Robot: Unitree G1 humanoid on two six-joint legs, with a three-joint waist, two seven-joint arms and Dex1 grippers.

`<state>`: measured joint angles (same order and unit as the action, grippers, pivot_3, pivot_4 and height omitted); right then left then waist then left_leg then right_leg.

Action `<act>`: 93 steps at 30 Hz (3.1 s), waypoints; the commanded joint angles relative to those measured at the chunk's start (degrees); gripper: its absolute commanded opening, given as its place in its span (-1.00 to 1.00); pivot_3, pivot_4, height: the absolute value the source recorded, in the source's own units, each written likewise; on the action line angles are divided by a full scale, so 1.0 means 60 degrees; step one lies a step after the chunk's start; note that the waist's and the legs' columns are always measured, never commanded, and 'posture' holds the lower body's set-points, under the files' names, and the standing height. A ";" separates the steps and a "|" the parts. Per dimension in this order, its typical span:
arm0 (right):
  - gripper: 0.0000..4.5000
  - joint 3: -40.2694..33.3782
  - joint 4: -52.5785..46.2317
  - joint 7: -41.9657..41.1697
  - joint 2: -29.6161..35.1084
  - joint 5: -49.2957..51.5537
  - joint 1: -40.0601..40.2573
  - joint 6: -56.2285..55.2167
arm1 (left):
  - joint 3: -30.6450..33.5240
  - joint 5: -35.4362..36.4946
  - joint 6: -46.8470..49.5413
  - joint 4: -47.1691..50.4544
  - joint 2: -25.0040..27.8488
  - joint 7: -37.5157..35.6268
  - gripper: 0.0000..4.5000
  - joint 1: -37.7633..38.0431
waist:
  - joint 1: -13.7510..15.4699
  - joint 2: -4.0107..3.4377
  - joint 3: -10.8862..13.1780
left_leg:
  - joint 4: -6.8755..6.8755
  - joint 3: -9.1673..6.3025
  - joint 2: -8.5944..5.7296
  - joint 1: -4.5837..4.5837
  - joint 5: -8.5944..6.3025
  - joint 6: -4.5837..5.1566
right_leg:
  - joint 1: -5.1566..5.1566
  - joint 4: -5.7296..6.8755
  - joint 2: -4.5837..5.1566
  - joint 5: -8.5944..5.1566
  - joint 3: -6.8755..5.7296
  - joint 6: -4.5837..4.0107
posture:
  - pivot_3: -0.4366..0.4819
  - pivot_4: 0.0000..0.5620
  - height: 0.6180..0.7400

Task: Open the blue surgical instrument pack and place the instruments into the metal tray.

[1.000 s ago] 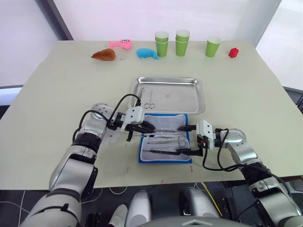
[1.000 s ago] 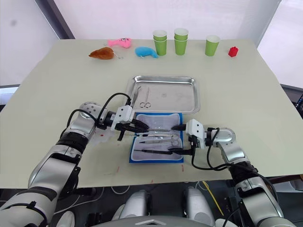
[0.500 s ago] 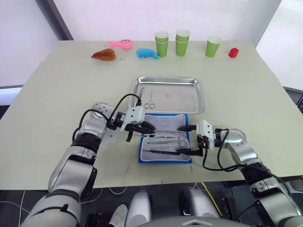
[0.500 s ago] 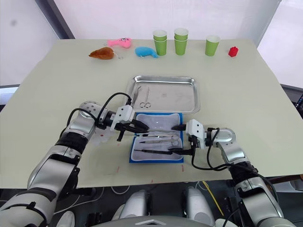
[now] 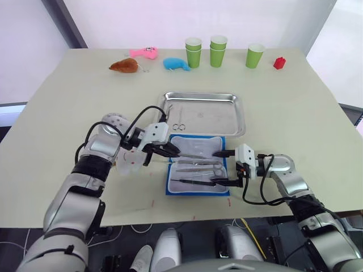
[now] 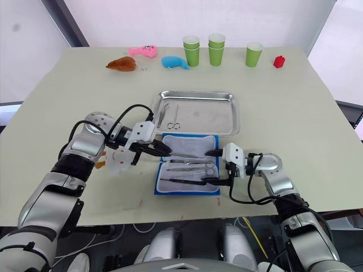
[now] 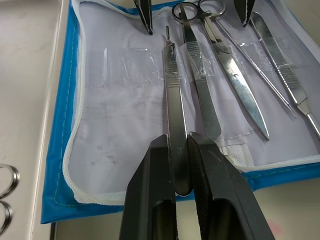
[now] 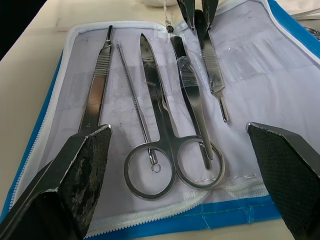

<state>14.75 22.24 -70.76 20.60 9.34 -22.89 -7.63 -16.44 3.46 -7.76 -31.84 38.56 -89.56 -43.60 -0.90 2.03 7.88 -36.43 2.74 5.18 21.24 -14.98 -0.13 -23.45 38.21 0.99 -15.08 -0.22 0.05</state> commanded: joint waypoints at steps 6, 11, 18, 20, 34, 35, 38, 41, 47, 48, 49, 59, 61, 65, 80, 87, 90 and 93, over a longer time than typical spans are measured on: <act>1.00 0.0599 0.0508 -0.0142 0.0002 -0.0447 0.0446 0.0418 | 0.0058 0.0276 0.0638 0.1114 0.0742 -0.0490 -1.00 0.0021 | -0.0017 0.0000 0.0000 | 0.0000 0.0000 0.0000 -0.0001 0.0000 0.0000 | 0.0000 0.0001 -0.0001 0.0000 0.0004 0.0000 | -0.05 -0.47 1.00; 1.00 0.0598 0.0528 -0.0172 0.0010 -0.0444 0.0432 0.0418 | 0.0012 0.0403 0.0898 0.1425 0.1155 -0.0490 -1.00 0.0093 | -0.0008 0.0000 0.0000 | -0.0001 -0.0002 0.0000 -0.0004 0.0000 0.0000 | -0.0001 0.0005 -0.0002 0.0000 0.0007 0.0000 | -0.05 -0.47 1.00; 1.00 0.0607 0.0528 -0.0179 0.0004 -0.0448 0.0420 0.0414 | -0.0257 0.0737 0.1275 0.1868 0.2037 -0.0490 -1.00 0.0173 | -0.0006 -0.0001 0.0000 | -0.0002 0.0000 0.0000 -0.0008 0.0000 0.0000 | -0.0001 0.0012 -0.0002 -0.0001 0.0010 -0.0001 | -0.05 -0.47 1.00; 1.00 0.0611 0.0524 -0.0176 -0.0002 -0.0451 0.0425 0.0411 | -0.0338 0.0863 0.1370 0.1952 0.2240 -0.0490 -1.00 0.0184 | 0.0004 0.0000 0.0000 | -0.0002 0.0001 0.0000 -0.0010 0.0000 0.0000 | -0.0001 0.0015 -0.0002 -0.0001 0.0011 -0.0001 | -0.05 -0.47 1.00; 1.00 0.0651 0.0611 -0.0181 -0.0057 -0.0493 0.0371 0.0364 | -0.0245 0.1305 0.2232 0.1449 0.3065 -0.0477 -1.00 -0.0871 | 0.0024 0.0011 0.0004 | -0.0023 0.0002 0.0000 -0.0015 0.0000 0.0000 | -0.0002 0.0044 -0.0004 -0.0002 0.0012 -0.0003 | -0.05 -0.47 1.00; 1.00 0.0652 0.0623 -0.0182 -0.0060 -0.0498 0.0361 0.0357 | -0.0089 0.1378 0.2519 0.1351 0.2914 -0.0393 -1.00 -0.1039 | 0.0013 0.0010 0.0004 | -0.0029 -0.0001 0.0000 -0.0015 0.0000 0.0000 | -0.0002 0.0049 -0.0005 -0.0002 0.0012 -0.0003 | -0.05 -0.47 1.00; 1.00 0.0650 0.0673 -0.0182 -0.0070 -0.0521 0.0336 0.0325 | 0.0312 0.1588 0.3387 0.1418 0.2347 0.0333 -1.00 -0.1208 | 0.0013 0.0009 0.0004 | -0.0042 0.0006 -0.0001 -0.0021 0.0000 0.0000 | -0.0001 0.0064 -0.0004 -0.0002 0.0020 -0.0003 | -0.05 -0.47 1.00; 1.00 0.0660 0.0669 -0.0173 -0.0076 -0.0536 0.0353 0.0313 | 0.0728 0.1589 0.4187 0.1710 0.1734 0.1303 -1.00 -0.1070 | 0.0003 0.0008 0.0005 | -0.0059 0.0006 -0.0001 -0.0024 0.0000 0.0000 | -0.0001 0.0090 -0.0004 -0.0003 0.0023 -0.0002 | -0.05 -0.47 1.00; 1.00 0.0647 0.0642 -0.0184 -0.0047 -0.0536 0.0401 0.0318 | 0.1786 0.2095 0.6692 0.3193 -0.0100 0.4307 -1.00 -0.0567 | 0.0001 0.0011 0.0006 | -0.0087 -0.0001 0.0000 -0.0021 0.0000 0.0000 | -0.0001 0.0113 -0.0004 -0.0002 0.0026 -0.0001 | -0.05 -0.47 1.00; 1.00 0.0645 0.0640 -0.0184 -0.0042 -0.0535 0.0406 0.0317 | 0.1908 0.2146 0.7007 0.3423 -0.0308 0.4653 -1.00 -0.0498 | 0.0005 0.0011 0.0006 | -0.0089 0.0001 0.0000 -0.0021 0.0000 0.0000 | 0.0000 0.0114 -0.0004 -0.0001 0.0029 0.0000 | -0.05 -0.47 1.00; 1.00 0.0643 0.0638 -0.0181 -0.0040 -0.0534 0.0410 0.0318 | 0.2117 0.2266 0.7488 0.3672 -0.0692 0.5239 -1.00 -0.0451 | -0.0002 0.0012 0.0006 | -0.0093 -0.0001 -0.0001 -0.0020 0.0000 0.0000 | 0.0000 0.0114 -0.0004 -0.0001 0.0031 0.0000 | -0.05 -0.47 1.00; 1.00 0.0655 0.0560 -0.0160 -0.0038 -0.0528 0.0518 0.0326 | 0.2804 0.1626 0.8970 0.4921 -0.3516 1.0274 -1.00 -0.0065 | -0.0003 0.0009 0.0003 | -0.0101 -0.0015 -0.0005 -0.0025 0.0000 -0.0001 | 0.0004 0.0119 -0.0006 0.0001 0.0039 0.0002 | -0.05 -0.47 1.00; 1.00 0.0650 0.0541 -0.0149 -0.0044 -0.0522 0.0525 0.0341 | 0.2863 0.1388 0.9071 0.4871 -0.3974 1.1185 -1.00 -0.0066 | -0.0001 0.0010 0.0003 | -0.0101 -0.0015 -0.0005 -0.0025 0.0000 -0.0002 | 0.0006 0.0119 -0.0005 0.0001 0.0040 0.0002 | -0.05 -0.47 1.00; 1.00 0.0647 0.0534 -0.0146 -0.0057 -0.0512 0.0523 0.0351 | 0.3065 0.1113 0.9638 0.4650 -0.4720 1.2556 -1.00 -0.0119 | -0.0001 0.0010 0.0003 | -0.0100 -0.0019 -0.0008 -0.0024 0.0001 -0.0003 | 0.0006 0.0116 -0.0005 0.0002 0.0044 0.0003 | -0.05 -0.47 1.00; 1.00 0.0679 0.0556 -0.0105 -0.0128 -0.0533 0.0520 0.0344 | 0.3613 0.0707 0.8968 0.2688 -0.5944 1.4751 -1.00 -0.0602 | -0.0012 0.0011 0.0003 | -0.0096 -0.0023 -0.0011 -0.0029 0.0001 -0.0006 | 0.0006 0.0113 -0.0004 0.0002 0.0041 0.0003 | -0.05 -0.47 1.00; 1.00 0.0672 0.0542 -0.0070 -0.0145 -0.0537 0.0540 0.0338 | 0.3828 0.0863 0.9139 0.2525 -0.6029 1.4894 -1.00 -0.0474 | -0.0013 0.0011 0.0003 | -0.0091 -0.0023 -0.0011 -0.0031 0.0002 -0.0008 | 0.0006 0.0113 -0.0005 0.0002 0.0040 0.0003 | -0.05 -0.47 1.00; 1.00 0.0673 0.0540 -0.0064 -0.0148 -0.0536 0.0545 0.0327 | 0.3880 0.0883 0.9206 0.2541 -0.6079 1.4953 -1.00 -0.0397 | -0.0014 0.0011 0.0003 | -0.0091 -0.0022 -0.0011 -0.0032 0.0002 -0.0009 | 0.0007 0.0113 -0.0004 0.0002 0.0041 0.0003 | -0.05 -0.47 1.00; 1.00 0.0680 0.0545 -0.0070 -0.0152 -0.0535 0.0542 0.0319 | 0.3909 0.0885 0.9219 0.2495 -0.6133 1.4982 -1.00 -0.0392 | -0.0014 0.0011 0.0003 | -0.0090 -0.0023 -0.0011 -0.0032 0.0002 -0.0010 | 0.0007 0.0113 -0.0005 0.0002 0.0040 0.0003 | -0.05 -0.47 1.00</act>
<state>14.83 22.61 -70.44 19.97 8.94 -22.75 -7.68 6.73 8.24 47.73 -18.37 2.04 0.23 -45.50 -0.98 2.10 7.90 -36.97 2.60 5.11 21.05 -14.97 -0.19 -23.41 38.88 0.96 -15.07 0.02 0.07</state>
